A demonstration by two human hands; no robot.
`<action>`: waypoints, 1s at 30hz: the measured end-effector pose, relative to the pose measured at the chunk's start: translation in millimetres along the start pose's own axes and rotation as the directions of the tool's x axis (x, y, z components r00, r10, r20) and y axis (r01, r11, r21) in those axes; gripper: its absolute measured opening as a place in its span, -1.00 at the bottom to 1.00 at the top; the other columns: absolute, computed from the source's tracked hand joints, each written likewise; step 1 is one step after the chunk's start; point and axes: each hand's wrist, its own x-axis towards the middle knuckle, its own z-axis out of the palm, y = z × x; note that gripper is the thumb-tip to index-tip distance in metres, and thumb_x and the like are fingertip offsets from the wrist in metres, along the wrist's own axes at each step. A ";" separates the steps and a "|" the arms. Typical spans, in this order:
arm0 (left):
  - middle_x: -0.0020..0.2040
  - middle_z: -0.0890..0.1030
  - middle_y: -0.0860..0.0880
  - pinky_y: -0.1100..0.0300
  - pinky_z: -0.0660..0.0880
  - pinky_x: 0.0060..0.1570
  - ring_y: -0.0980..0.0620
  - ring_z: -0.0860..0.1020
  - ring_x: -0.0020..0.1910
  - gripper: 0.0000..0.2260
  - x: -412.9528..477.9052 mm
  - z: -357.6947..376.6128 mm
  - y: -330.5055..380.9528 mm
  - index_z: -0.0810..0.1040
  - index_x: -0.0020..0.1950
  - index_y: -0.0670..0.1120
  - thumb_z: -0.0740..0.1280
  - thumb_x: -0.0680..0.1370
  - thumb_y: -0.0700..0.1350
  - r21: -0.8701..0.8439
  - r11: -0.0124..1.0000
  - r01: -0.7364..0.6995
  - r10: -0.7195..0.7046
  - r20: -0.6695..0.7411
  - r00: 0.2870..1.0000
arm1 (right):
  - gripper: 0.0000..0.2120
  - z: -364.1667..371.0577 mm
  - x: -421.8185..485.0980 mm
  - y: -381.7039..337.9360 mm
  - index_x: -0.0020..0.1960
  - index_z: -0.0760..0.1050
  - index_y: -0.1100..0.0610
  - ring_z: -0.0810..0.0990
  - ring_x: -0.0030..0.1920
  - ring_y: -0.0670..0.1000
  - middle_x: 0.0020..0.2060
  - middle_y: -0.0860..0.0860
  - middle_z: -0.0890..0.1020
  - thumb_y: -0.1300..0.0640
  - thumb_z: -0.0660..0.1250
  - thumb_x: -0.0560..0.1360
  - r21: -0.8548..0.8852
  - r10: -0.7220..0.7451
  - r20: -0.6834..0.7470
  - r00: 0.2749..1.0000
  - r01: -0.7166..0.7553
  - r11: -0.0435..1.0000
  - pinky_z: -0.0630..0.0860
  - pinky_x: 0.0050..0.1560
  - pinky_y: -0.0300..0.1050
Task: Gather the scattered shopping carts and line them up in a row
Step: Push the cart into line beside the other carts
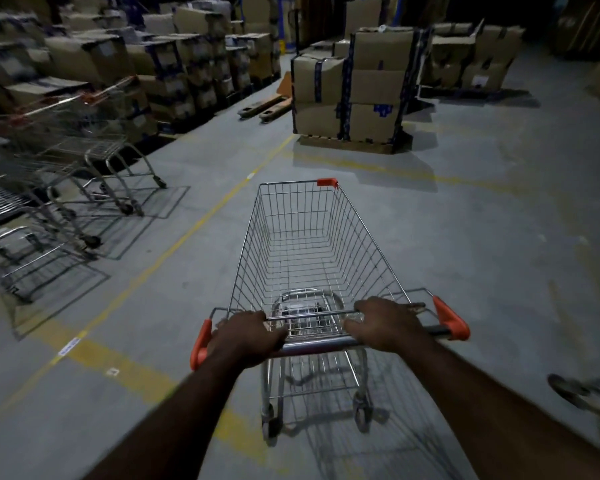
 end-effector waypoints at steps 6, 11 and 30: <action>0.34 0.55 -0.12 -0.06 0.43 0.29 -0.14 0.50 0.31 -0.23 89.7 -26.3 16.3 0.54 0.34 -0.01 0.10 0.33 0.44 -0.015 0.997 0.078 -0.078 -0.003 0.997 | -0.37 -32.1 108.9 16.5 0.32 0.54 0.07 0.59 0.20 0.14 0.23 0.10 0.62 -0.37 0.18 0.50 -0.013 -0.072 -0.004 0.997 0.072 0.997 0.53 0.17 0.04; 0.43 0.47 -0.14 -0.09 0.37 0.33 -0.15 0.42 0.40 -0.22 173.6 -49.4 21.0 0.44 0.46 0.02 0.08 0.40 0.45 0.045 0.995 0.085 -0.087 0.037 0.996 | -0.36 -56.9 201.8 23.9 0.37 0.51 0.05 0.57 0.24 0.15 0.26 0.09 0.61 -0.36 0.19 0.50 -0.009 -0.105 -0.003 0.994 0.105 0.994 0.52 0.18 0.05; 0.38 0.51 -0.09 -0.10 0.28 0.33 -0.09 0.43 0.37 -0.33 544.4 -174.9 50.4 0.53 0.33 -0.01 0.17 0.39 0.38 -0.041 0.979 0.198 -0.198 0.018 0.980 | -0.38 -175.9 613.2 35.4 0.35 0.53 -0.02 0.58 0.25 0.09 0.28 0.01 0.62 -0.36 0.20 0.45 -0.014 -0.208 0.038 0.977 0.208 0.978 0.52 0.22 0.05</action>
